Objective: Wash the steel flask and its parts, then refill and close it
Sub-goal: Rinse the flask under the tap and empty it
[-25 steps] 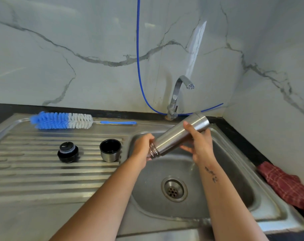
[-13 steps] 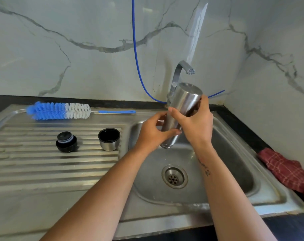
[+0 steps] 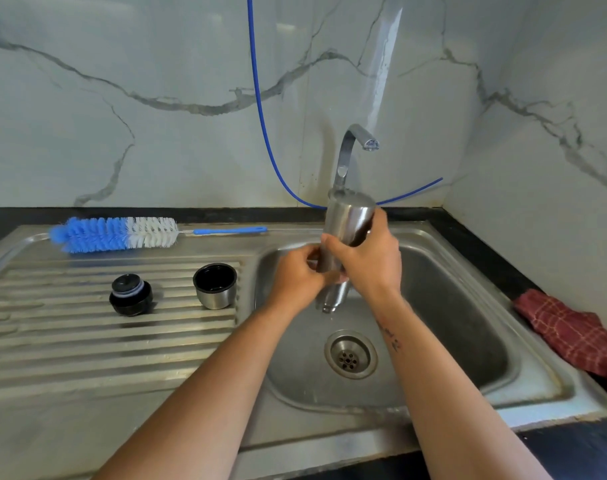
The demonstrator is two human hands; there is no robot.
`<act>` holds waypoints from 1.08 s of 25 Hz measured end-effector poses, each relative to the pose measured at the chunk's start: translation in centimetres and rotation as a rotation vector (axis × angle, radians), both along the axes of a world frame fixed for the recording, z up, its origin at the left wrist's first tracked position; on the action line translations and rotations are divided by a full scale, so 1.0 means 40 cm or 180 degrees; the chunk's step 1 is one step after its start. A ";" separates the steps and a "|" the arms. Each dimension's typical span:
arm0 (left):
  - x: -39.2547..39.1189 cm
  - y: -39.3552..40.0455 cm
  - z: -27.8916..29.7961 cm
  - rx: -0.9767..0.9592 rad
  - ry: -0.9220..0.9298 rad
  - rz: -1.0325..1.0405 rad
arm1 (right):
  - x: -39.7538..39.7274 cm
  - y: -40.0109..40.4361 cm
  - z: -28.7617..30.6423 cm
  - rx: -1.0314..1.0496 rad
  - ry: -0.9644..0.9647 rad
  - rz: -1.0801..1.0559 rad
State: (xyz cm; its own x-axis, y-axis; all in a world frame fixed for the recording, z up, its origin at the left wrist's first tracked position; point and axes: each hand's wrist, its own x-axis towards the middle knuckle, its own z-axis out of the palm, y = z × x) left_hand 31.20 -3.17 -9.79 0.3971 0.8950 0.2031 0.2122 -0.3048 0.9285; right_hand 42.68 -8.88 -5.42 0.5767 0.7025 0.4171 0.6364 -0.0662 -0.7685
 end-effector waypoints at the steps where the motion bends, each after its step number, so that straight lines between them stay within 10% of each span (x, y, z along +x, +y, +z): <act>1: 0.003 0.007 0.005 0.0008 -0.0066 0.0017 | 0.005 0.002 0.003 0.0089 0.0018 -0.0036; 18: -0.020 -0.118 0.125 0.0185 0.0362 0.0156 | 0.030 -0.082 0.082 -0.0110 0.0776 0.0309; 27: -0.499 -0.211 0.198 0.0630 0.0283 0.0388 | -0.354 -0.128 0.199 0.0235 0.0994 0.1739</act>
State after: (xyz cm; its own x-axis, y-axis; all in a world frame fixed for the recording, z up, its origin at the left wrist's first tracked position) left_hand 11.24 -11.63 -1.88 0.3128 0.8836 0.3484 0.3366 -0.4462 0.8292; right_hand 28.50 -13.99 2.54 0.2452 0.9058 0.3456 0.3084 0.2651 -0.9136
